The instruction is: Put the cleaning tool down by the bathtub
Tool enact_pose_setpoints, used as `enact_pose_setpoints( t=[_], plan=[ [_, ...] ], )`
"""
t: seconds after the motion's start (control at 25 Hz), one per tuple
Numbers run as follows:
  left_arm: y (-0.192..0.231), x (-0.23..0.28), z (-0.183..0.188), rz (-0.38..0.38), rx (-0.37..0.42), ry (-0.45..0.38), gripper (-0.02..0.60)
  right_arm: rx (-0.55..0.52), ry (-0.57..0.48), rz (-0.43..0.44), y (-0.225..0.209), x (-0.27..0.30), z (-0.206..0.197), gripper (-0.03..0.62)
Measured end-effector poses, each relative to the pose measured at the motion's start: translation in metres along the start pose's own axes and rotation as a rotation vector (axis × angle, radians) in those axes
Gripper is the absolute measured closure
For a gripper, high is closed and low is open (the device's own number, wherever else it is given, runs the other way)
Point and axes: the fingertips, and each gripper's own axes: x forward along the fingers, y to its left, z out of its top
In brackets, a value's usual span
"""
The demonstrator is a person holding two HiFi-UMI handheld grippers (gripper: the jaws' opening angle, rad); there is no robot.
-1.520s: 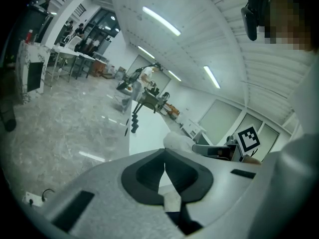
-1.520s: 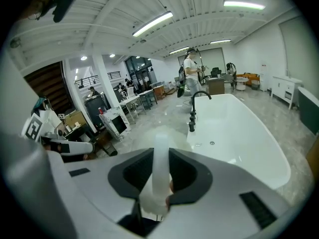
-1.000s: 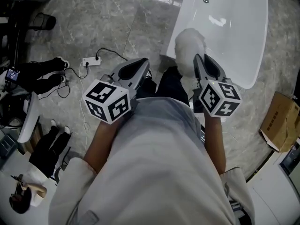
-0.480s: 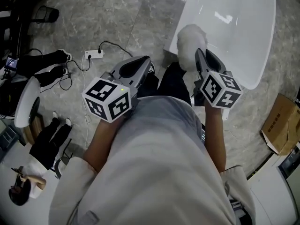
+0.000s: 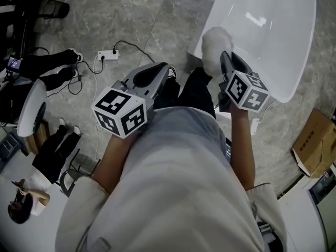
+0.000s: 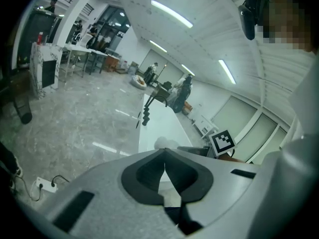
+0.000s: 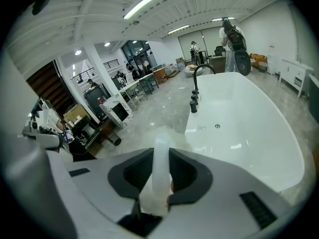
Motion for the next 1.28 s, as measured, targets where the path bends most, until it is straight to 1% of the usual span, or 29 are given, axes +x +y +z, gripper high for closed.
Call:
enact_pose_setpoints(
  t=[0.6,1.04,1.28],
  plan=[
    [0.014,-0.011,-0.005,0.052,-0.035,-0.002,0.575,-0.027,0.112,-0.014,-0.015,0.05,-0.032,0.507],
    [0.019,-0.018,-0.012,0.078,-0.045,0.008,0.575,-0.068,0.203,-0.072,-0.035,0.087,-0.062,0.507],
    [0.022,-0.024,-0.019,0.095,-0.058,0.015,0.575,-0.066,0.225,-0.078,-0.042,0.107,-0.075,0.507]
  ],
)
